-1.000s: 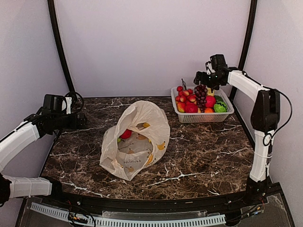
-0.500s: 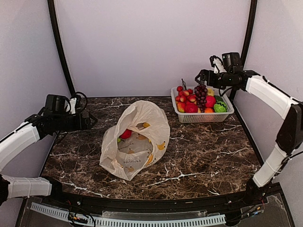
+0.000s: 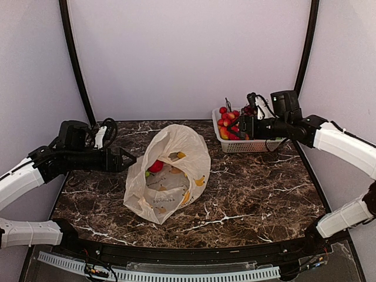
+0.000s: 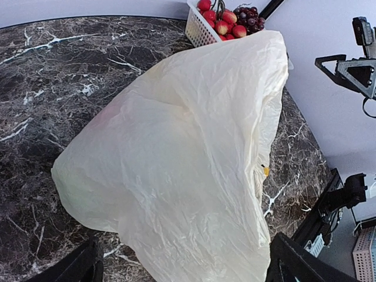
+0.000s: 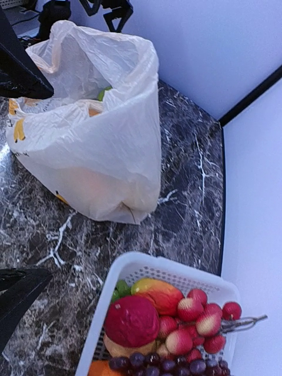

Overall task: Untie the knot of the plastic bag and take out the fruit
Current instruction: Adjust the takeout bag at the center of the board.

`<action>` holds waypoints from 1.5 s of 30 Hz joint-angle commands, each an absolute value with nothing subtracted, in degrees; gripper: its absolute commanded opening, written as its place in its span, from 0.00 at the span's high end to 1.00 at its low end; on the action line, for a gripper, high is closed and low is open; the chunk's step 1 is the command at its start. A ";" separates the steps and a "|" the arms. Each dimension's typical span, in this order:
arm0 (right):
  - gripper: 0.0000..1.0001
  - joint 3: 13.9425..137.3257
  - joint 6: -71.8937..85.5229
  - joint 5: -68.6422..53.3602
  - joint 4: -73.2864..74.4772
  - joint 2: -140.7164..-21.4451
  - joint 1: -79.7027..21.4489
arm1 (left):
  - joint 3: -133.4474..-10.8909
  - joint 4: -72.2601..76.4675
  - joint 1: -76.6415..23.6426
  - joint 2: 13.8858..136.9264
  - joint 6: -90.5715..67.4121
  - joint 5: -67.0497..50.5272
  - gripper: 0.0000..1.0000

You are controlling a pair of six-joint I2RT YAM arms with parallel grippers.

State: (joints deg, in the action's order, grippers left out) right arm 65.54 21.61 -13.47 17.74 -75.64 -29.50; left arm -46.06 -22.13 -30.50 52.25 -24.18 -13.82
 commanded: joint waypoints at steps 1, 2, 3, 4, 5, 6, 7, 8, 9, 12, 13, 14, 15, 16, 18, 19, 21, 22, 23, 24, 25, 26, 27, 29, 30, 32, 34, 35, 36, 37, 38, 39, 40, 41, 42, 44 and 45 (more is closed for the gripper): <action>0.04 61.84 25.14 -14.10 12.99 -74.71 -35.23 | -48.20 -26.31 -33.18 52.31 -24.78 -14.58 0.02; 0.05 61.17 25.66 -13.66 12.59 -74.53 -36.35 | -48.40 -27.30 -33.73 52.63 -24.78 -13.71 0.02; 0.05 60.37 26.19 -13.30 12.03 -74.41 -37.73 | -48.99 -27.84 -35.00 52.99 -24.63 -13.18 0.02; 0.05 59.72 26.84 -13.06 11.34 -74.30 -38.66 | -49.41 -29.24 -35.65 53.17 -24.07 -11.78 0.02; 0.05 59.01 27.34 -12.85 10.46 -74.08 -39.46 | -50.45 -30.09 -37.06 53.46 -23.63 -10.77 0.02; 0.06 58.43 27.80 -12.76 10.04 -73.95 -40.33 | -51.07 -32.04 -37.69 53.67 -22.61 -8.80 0.02; 0.06 58.01 28.27 -12.59 9.50 -73.77 -41.07 | -52.25 -32.98 -38.78 54.18 -22.16 -7.92 0.02; 0.06 57.62 28.64 -12.37 9.11 -73.68 -41.90 | -52.84 -34.81 -39.16 54.55 -21.45 -6.44 0.02; 0.06 57.38 28.98 -12.27 8.87 -73.64 -42.72 | -53.90 -35.73 -39.96 55.39 -21.23 -5.86 0.02; 0.07 56.75 29.69 -11.79 8.22 -73.92 -45.28 | -55.68 -38.35 -41.86 57.14 -20.93 -3.05 0.02; 0.07 56.53 29.89 -11.64 7.99 -74.11 -46.01 | -55.79 -38.47 -43.05 57.86 -20.93 -2.45 0.02; 0.08 56.35 30.19 -11.51 7.78 -74.36 -46.76 | -55.94 -38.62 -43.59 58.28 -20.92 -1.45 0.05; 0.09 56.22 30.62 -11.41 7.62 -74.63 -47.38 | -56.01 -38.64 -44.56 59.13 -20.87 -0.87 0.09; 0.09 56.22 30.89 -11.36 7.40 -74.99 -48.18 | -56.34 -38.70 -45.44 59.58 -20.84 -0.74 0.11; 0.11 56.20 31.54 -11.15 6.77 -75.64 -49.60 | -57.04 -38.94 -46.55 61.12 -20.72 -0.63 0.20; 0.11 56.29 31.91 -11.04 6.25 -75.94 -50.31 | -57.35 -39.13 -46.87 62.17 -20.64 0.83 0.27; 0.11 56.38 32.53 -10.82 5.27 -76.75 -51.86 | -58.24 -39.65 -47.83 63.56 -20.31 2.20 0.37; 0.12 56.40 32.85 -10.57 4.80 -77.19 -52.82 | -58.92 -39.87 -48.26 64.38 -20.13 2.60 0.41; 0.12 56.49 33.08 -10.43 4.34 -77.76 -53.42 | -59.21 -40.27 -48.43 64.71 -20.00 3.33 0.49; 0.12 56.57 33.31 -10.21 3.90 -78.28 -54.12 | -59.67 -40.44 -48.60 65.31 -19.93 3.60 0.53; 0.12 56.73 33.57 -10.07 3.62 -78.94 -54.77 | -59.89 -40.69 -48.69 65.53 -19.88 3.93 0.63; 0.13 56.89 33.77 -9.98 3.34 -79.61 -55.31 | -60.11 -40.74 -48.98 65.80 -19.92 4.03 0.67; 0.13 57.03 33.83 -9.95 3.00 -80.26 -55.84 | -60.16 -40.79 -49.01 65.86 -19.99 4.11 0.76; 0.13 57.56 33.93 -9.81 2.45 -81.50 -56.81 | -60.20 -40.78 -49.35 65.87 -20.10 4.06 0.86; 0.13 57.80 33.99 -9.78 2.14 -82.16 -57.27 | -60.23 -40.78 -49.51 65.73 -20.11 4.05 0.89; 0.14 58.34 33.97 -9.79 1.64 -83.38 -58.02 | -60.13 -40.78 -49.81 65.49 -20.19 4.04 0.98; 0.14 58.91 33.99 -10.18 1.02 -84.57 -58.47 | -59.90 -40.77 -49.93 65.17 -20.29 4.08 0.99; 0.14 59.21 34.01 -10.40 0.67 -85.11 -58.65 | -59.82 -40.78 -49.93 65.06 -20.30 4.01 0.99; 0.14 59.47 34.15 -10.51 0.29 -85.73 -58.89 | -59.75 -40.78 -49.94 64.87 -20.34 3.94 0.99; 0.15 59.71 34.18 -10.57 0.27 -86.28 -59.15 | -59.70 -40.63 -50.02 64.73 -20.38 3.69 0.99; 0.16 59.94 34.27 -10.66 0.25 -86.85 -59.34 | -59.69 -40.57 -50.10 64.59 -20.38 3.47 0.99; 0.17 60.22 34.44 -10.78 -0.84 -87.38 -59.46 | -59.55 -40.20 -50.23 64.51 -20.35 2.89 0.99; 0.19 60.35 34.53 -10.80 -1.50 -87.93 -59.69 | -59.53 -39.96 -50.55 64.38 -20.32 2.24 0.99; 0.19 60.50 34.74 -10.81 -1.90 -88.42 -59.81 | -59.46 -39.30 -50.94 64.31 -20.15 1.82 0.99; 0.20 60.54 35.03 -10.83 -2.34 -89.02 -59.96 | -59.44 -38.24 -51.18 64.15 -19.96 0.94 0.99; 0.20 60.59 35.63 -10.88 -3.15 -90.05 -60.17 | -59.21 -36.17 -52.37 63.94 -19.28 0.27 0.99; 0.20 60.48 36.16 -10.81 -3.38 -90.58 -60.13 | -59.10 -35.27 -53.39 63.95 -19.02 0.18 0.99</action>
State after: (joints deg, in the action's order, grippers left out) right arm 59.22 34.61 -10.68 0.16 -88.64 -59.29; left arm -58.92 -38.44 -51.03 65.54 -20.12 2.28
